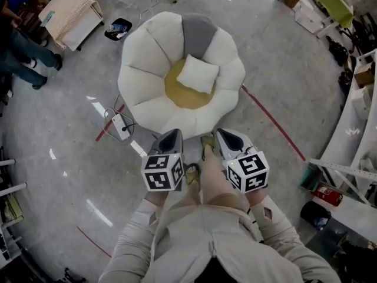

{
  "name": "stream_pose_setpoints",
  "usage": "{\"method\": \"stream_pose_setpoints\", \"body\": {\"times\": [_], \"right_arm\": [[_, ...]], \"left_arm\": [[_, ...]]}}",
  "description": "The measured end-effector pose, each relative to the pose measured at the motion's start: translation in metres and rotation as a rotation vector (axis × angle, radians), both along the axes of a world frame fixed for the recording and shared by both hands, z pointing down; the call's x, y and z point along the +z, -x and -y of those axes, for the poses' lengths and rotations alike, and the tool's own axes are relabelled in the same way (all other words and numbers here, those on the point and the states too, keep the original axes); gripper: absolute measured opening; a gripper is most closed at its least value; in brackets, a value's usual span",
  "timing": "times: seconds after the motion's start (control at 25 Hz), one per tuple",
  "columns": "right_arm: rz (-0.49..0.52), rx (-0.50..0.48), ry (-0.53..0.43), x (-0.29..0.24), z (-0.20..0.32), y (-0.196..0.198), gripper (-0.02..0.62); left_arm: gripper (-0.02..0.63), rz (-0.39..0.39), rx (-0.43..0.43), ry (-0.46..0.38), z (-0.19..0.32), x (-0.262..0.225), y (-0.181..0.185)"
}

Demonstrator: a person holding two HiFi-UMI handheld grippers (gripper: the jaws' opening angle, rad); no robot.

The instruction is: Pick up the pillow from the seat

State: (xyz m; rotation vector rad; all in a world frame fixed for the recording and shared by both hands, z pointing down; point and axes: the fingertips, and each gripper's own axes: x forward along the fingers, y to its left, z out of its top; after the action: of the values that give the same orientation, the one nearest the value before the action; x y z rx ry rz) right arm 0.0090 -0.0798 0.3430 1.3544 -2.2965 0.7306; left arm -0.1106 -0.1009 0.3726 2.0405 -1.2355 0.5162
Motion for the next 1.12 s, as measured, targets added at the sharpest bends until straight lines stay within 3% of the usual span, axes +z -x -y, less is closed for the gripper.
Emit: {"method": "stream_pose_setpoints", "body": {"times": [1.12], "right_arm": [[0.034, 0.037, 0.169, 0.167, 0.166, -0.066, 0.0]], "left_arm": [[0.005, 0.051, -0.063, 0.151, 0.164, 0.179, -0.081]]}}
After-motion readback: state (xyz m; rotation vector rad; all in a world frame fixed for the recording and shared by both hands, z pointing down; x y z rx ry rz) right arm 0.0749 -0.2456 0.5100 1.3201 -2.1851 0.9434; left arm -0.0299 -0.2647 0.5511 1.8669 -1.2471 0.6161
